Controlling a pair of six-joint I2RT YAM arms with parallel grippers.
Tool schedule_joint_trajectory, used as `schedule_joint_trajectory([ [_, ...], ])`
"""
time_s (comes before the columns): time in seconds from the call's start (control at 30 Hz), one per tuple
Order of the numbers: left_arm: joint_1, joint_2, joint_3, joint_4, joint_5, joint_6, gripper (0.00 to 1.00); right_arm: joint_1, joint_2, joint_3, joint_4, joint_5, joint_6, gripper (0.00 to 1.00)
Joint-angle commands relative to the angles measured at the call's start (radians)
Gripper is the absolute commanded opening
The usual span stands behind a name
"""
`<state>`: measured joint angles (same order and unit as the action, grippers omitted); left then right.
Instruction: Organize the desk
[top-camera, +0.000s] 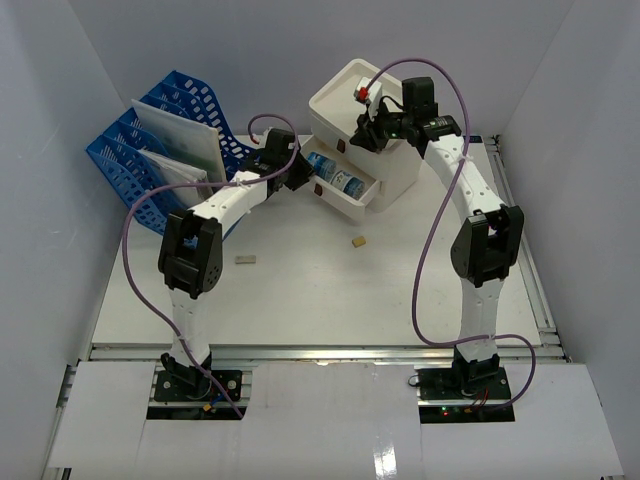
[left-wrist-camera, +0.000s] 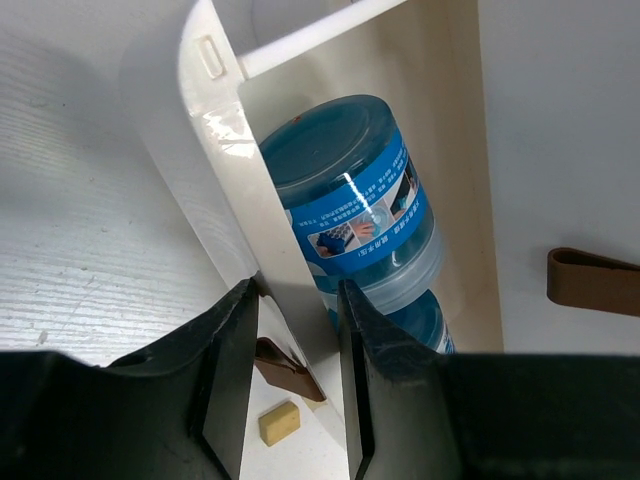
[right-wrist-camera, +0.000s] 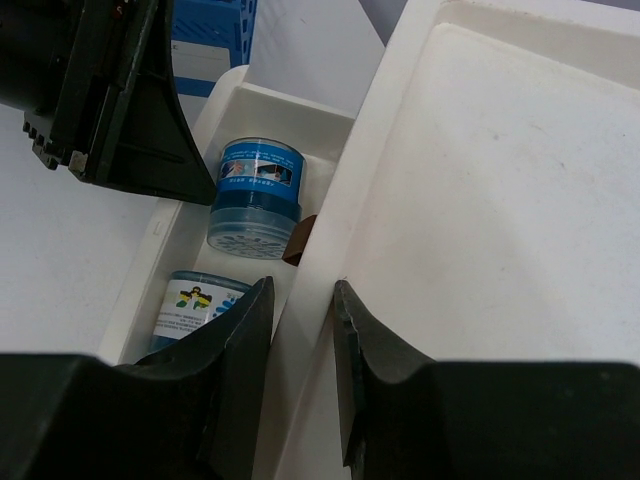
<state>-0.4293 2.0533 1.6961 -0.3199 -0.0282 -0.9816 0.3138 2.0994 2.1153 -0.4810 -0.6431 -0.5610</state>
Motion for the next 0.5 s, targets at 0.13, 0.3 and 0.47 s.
schedule_joint_trajectory([
  [0.13, -0.036, -0.192, -0.073, 0.175, 0.061, 0.104, 0.06, 0.027, 0.075, -0.022, -0.201, -0.106, 0.025, 0.15],
  [0.3, -0.036, -0.147, -0.055, 0.233, 0.084, 0.122, 0.06, 0.021, 0.086, -0.001, -0.177, -0.072, 0.059, 0.15],
  [0.47, -0.036, -0.085, -0.004, 0.281, 0.084, 0.165, 0.05, 0.0, 0.124, 0.047, -0.169, -0.03, 0.096, 0.18],
])
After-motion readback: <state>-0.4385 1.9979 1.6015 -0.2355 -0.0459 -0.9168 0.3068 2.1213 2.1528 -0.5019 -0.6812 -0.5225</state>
